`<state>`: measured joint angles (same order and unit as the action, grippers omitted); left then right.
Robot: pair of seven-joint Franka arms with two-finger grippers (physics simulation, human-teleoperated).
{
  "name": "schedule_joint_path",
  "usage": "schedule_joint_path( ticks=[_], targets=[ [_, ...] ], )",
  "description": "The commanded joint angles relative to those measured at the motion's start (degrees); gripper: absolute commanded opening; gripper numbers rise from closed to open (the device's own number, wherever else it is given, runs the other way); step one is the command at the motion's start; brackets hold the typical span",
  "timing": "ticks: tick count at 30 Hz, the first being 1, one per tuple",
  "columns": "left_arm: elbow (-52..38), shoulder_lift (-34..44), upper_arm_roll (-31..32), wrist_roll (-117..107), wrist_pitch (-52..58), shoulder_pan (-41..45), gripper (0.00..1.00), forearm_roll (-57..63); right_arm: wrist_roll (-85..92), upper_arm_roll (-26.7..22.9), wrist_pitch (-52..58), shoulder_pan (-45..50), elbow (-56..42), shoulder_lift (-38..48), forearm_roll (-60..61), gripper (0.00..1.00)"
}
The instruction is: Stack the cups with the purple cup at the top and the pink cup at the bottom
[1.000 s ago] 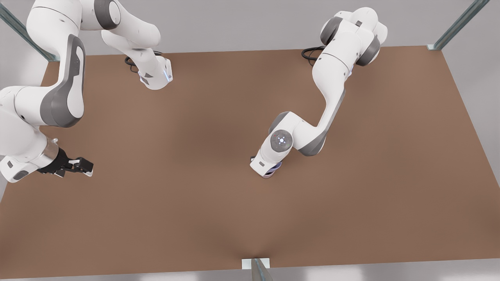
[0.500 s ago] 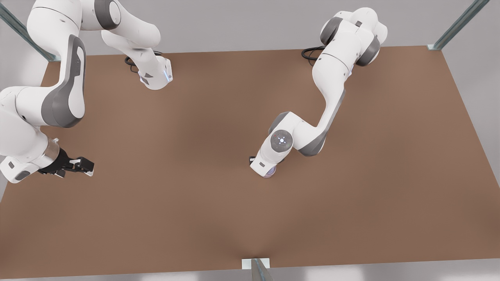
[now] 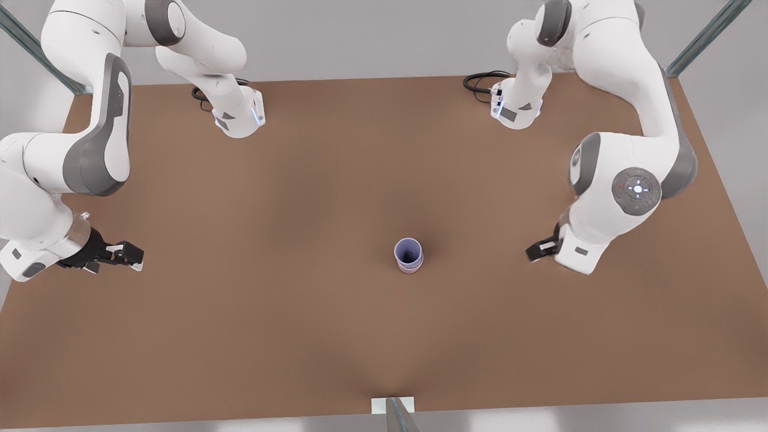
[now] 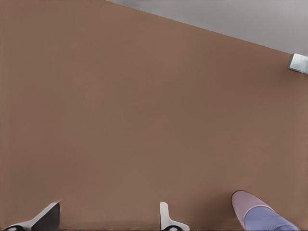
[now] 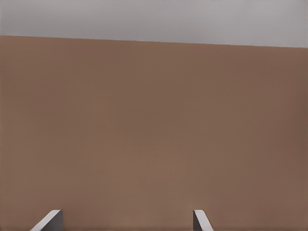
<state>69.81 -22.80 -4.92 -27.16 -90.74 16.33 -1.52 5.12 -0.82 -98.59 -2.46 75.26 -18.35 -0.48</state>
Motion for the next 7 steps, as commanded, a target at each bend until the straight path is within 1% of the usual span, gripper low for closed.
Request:
schedule_joint_path(
  ticks=[1,5,7],
  targets=[
    [1.0,3.8,7.2,24.7,7.3,-5.3,1.00,3.6,0.4,0.0,-0.1,0.0,0.0,0.1,0.0,1.00],
    [2.7,7.0,7.9,28.3,7.1,-6.3,1.00,3.7,0.4,-0.1,-0.1,0.0,0.0,0.1,0.0,1.00],
    [2.9,7.0,8.8,28.4,7.1,-7.6,1.00,3.6,0.4,-0.1,-0.1,0.0,0.0,0.1,0.0,1.00]
  ],
)
